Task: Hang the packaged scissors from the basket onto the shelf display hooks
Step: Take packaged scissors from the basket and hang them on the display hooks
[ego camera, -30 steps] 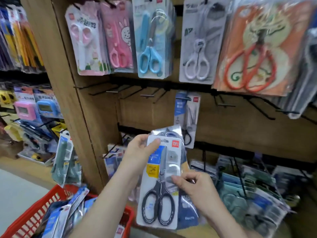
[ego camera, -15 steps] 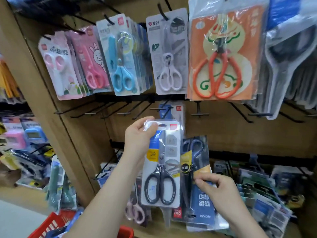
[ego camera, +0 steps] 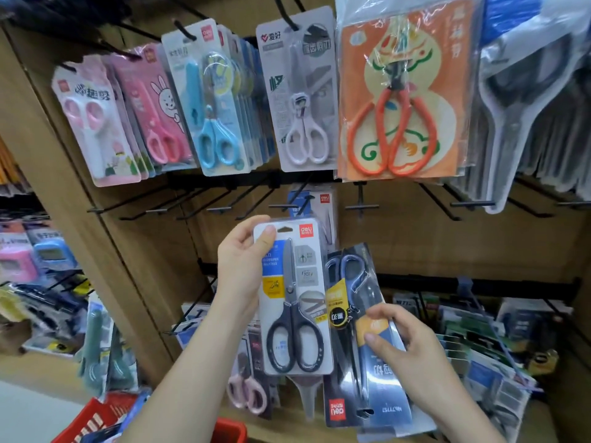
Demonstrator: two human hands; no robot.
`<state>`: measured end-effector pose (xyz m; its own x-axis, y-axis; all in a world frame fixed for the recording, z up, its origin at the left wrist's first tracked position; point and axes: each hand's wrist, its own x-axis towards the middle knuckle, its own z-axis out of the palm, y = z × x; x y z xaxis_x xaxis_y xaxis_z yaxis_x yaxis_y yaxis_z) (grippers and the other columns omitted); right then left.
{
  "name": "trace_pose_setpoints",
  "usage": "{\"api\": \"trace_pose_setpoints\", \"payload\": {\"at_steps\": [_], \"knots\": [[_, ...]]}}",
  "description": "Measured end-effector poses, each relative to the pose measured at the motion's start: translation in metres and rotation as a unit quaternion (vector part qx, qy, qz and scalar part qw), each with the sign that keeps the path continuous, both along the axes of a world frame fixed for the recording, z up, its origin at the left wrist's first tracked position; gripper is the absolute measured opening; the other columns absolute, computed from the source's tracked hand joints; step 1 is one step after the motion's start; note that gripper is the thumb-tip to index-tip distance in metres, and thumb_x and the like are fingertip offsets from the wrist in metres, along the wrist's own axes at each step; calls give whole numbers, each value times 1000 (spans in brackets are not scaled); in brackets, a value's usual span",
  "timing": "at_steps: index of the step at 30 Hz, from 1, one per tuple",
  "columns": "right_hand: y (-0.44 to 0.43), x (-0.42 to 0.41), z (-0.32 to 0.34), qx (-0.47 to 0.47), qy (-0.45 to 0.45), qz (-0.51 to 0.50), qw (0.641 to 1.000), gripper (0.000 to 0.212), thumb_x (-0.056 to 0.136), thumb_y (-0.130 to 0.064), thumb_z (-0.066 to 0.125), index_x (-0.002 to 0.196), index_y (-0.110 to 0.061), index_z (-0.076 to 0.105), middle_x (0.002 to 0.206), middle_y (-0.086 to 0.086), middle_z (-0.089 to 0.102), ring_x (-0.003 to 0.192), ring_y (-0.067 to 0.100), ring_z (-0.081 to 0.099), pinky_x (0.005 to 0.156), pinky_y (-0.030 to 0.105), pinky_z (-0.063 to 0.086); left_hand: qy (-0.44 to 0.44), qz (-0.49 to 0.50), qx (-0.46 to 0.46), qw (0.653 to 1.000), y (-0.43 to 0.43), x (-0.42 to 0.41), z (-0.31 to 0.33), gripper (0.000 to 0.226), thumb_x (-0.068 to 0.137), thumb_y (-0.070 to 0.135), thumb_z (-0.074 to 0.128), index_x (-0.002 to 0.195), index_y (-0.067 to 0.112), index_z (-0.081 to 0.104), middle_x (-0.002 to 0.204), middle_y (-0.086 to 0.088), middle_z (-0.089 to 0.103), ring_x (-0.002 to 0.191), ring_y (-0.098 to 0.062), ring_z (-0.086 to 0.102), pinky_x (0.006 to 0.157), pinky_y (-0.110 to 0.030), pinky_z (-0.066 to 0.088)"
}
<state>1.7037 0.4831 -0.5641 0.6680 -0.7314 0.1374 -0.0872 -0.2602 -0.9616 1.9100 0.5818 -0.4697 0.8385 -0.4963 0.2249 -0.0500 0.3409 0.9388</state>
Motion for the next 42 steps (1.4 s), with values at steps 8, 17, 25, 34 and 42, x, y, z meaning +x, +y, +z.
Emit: {"api": "trace_pose_setpoints", "payload": {"at_steps": [8, 17, 25, 34, 42], "knots": [[1, -3, 0, -26, 4, 9, 1000, 18, 91, -11, 67, 92, -29, 68, 95, -24, 67, 96, -14, 57, 77, 6, 40, -45, 43, 46, 997, -16, 11, 3, 9, 96, 14, 62, 103, 19, 66, 98, -7, 75, 84, -19, 74, 72, -35, 60], [-5, -7, 0, 8, 6, 5, 1000, 20, 90, -9, 68, 84, -25, 79, 90, -18, 76, 91, -7, 66, 84, 15, 45, -153, 81, 138, 975, -33, 20, 0, 18, 95, 31, 63, 111, 23, 61, 109, -2, 70, 100, -21, 70, 89, -48, 58], [-7, -10, 7, 104, 5, -12, 994, 45, 93, 7, 47, 70, -17, 77, 71, -1, 74, 56, 9, 64, 50, 17, 46, -137, 89, 181, 970, -53, 36, -5, 43, 95, 41, 61, 130, 15, 57, 123, -3, 65, 113, -19, 63, 98, -42, 53], [-8, -24, 12, 162, -48, 19, 985, 31, 93, 9, 54, 98, -19, 65, 94, 14, 74, 73, 28, 67, 72, 43, 54, -113, 97, 207, 967, -89, 48, 0, 22, 99, 28, 58, 112, 10, 59, 108, -3, 64, 104, -24, 60, 83, -27, 40], [1, -27, 19, 216, -100, 0, 971, 26, 90, -3, 62, 113, -14, 59, 90, 18, 76, 73, 28, 74, 60, 32, 61, -136, 120, 261, 948, -81, 33, -12, 52, 92, 32, 68, 136, 13, 49, 129, -1, 60, 118, -21, 57, 99, -34, 47]]}}
